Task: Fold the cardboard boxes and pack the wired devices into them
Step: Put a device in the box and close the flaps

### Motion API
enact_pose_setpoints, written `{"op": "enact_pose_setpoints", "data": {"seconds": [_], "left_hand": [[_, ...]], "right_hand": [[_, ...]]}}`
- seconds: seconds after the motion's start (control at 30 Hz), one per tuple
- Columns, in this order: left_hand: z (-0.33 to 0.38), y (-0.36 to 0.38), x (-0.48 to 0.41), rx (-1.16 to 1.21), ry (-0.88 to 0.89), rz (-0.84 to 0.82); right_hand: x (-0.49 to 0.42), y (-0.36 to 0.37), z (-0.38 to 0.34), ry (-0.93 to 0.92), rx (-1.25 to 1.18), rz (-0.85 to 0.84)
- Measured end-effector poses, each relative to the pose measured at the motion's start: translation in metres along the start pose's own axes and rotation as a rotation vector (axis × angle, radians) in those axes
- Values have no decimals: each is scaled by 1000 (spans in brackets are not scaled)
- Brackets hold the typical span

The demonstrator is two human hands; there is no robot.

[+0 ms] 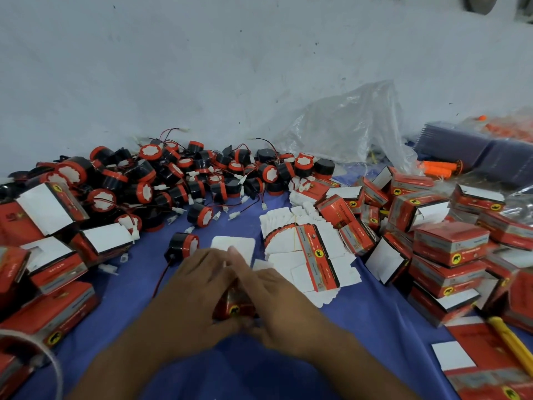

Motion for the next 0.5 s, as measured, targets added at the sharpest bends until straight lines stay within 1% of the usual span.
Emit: {"op": "enact_pose_setpoints", "data": {"seconds": [0.03,0.1,0.13,0.23,0.3,0.37,0.4,0.43,0.5], "left_hand": [[-4,1,5,-58,-31,22],[-15,5,19,-195,-120,77],[-19,8,26,-219,-165,96],[-16,15,42,-151,-288,102],[-15,23,51,8,-403,99],[-19,22,59,261,-555,167],[-23,24,63,377,-612,156],[-25,25,66,445,-638,126],[-24,22,66,474,-626,97]], "right_hand": [[-2,0,3,11,82,-16],[-4,-1,9,98,251,-82],[-5,-1,9,146,297,-110],[-7,5,0,294,252,-92],[-8,4,-5,340,231,-56],[-9,0,-5,371,165,4],[-12,-5,-2,407,128,29],[-17,-10,4,457,93,53],[-34,-25,18,559,-5,126]]}}
Point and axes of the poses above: each hand's wrist, its own x-axis away from the middle knuckle, its own y-axis out of the palm, z = x × y, the point moved 3 cm from there along -x, towards the middle knuckle, and after that the axes turned 4 degrees about y, right-handed, at the moved point
